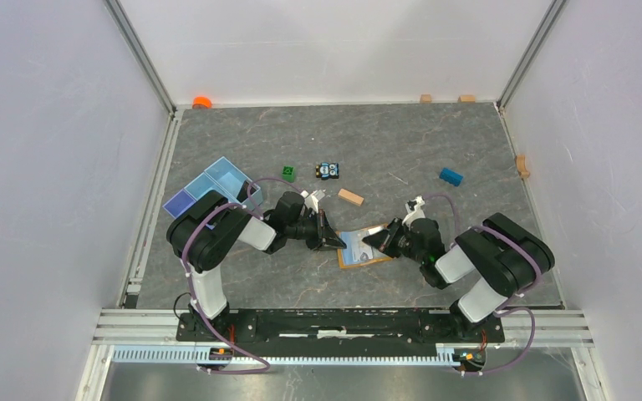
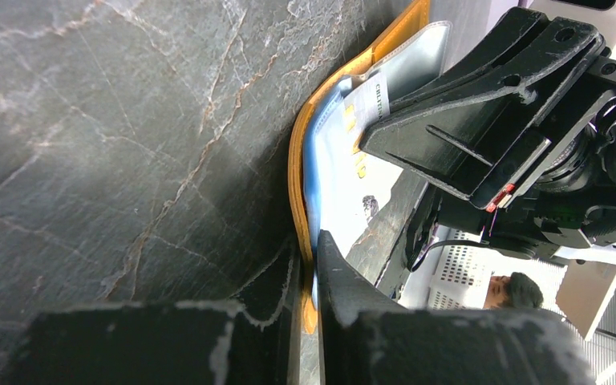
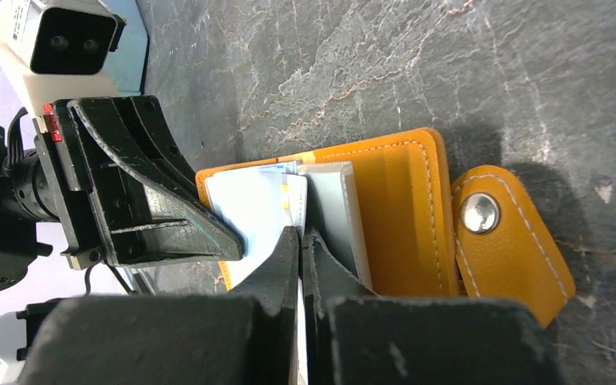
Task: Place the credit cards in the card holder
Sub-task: Insert the credit card into the card holder.
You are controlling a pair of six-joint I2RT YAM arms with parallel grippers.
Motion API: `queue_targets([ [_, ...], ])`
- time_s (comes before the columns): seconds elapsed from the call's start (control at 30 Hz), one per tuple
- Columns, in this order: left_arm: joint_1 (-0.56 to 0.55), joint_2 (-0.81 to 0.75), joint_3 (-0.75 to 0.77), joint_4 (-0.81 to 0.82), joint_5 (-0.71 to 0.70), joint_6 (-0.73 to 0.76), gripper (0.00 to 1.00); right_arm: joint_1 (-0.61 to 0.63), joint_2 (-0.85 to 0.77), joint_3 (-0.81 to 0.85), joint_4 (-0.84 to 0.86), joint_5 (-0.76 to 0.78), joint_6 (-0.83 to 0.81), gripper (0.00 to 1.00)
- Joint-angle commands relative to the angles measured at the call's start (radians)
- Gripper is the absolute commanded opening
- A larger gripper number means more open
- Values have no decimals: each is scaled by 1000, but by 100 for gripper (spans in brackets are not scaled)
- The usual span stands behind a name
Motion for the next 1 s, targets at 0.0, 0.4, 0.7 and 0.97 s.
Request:
queue_targets([
  [0.0, -6, 20, -4, -43, -9, 27, 15, 34, 49, -23, -83, 49, -20, 0],
  [0.4, -5, 17, -8, -44, -18, 22, 12, 55, -51, -10, -222, 132, -98, 12],
  [0.7, -5, 18, -10, -40, -19, 18, 8, 56, -185, 39, -453, 211, -221, 30],
  [0.97, -5, 14, -11, -36, -13, 21, 9, 80, -202, 112, -563, 231, -308, 38],
])
